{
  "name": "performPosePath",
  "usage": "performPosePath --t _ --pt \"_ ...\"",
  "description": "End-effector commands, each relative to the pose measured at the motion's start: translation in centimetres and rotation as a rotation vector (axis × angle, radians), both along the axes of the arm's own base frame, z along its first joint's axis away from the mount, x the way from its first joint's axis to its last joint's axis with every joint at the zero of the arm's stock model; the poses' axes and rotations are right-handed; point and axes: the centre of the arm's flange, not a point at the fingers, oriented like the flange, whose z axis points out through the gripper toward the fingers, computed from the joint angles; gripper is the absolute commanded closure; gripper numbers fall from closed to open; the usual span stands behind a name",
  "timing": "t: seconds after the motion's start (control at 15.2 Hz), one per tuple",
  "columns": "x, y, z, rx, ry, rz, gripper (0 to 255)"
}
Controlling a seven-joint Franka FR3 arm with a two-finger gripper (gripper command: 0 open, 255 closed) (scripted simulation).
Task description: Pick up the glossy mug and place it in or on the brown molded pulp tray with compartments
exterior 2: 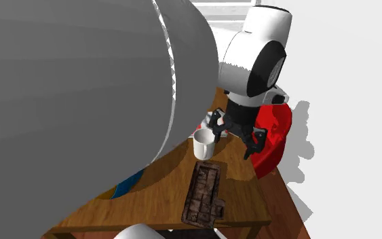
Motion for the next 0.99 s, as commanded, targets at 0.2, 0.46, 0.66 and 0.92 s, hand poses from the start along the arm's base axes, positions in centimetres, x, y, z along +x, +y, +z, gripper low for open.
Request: performPosePath --t 0.2,0.46,0.66,0.92 --pt "3.1 4.5 -3.9 0.017 -0.007 -0.019 0" --pt "5.5 7.8 -6.9 0.029 -0.012 -0.033 0" --pt "7.4 10.3 -9.1 0.038 -0.016 -0.043 0" --pt "7.5 10.7 -10.9 0.039 -0.016 -0.044 0"
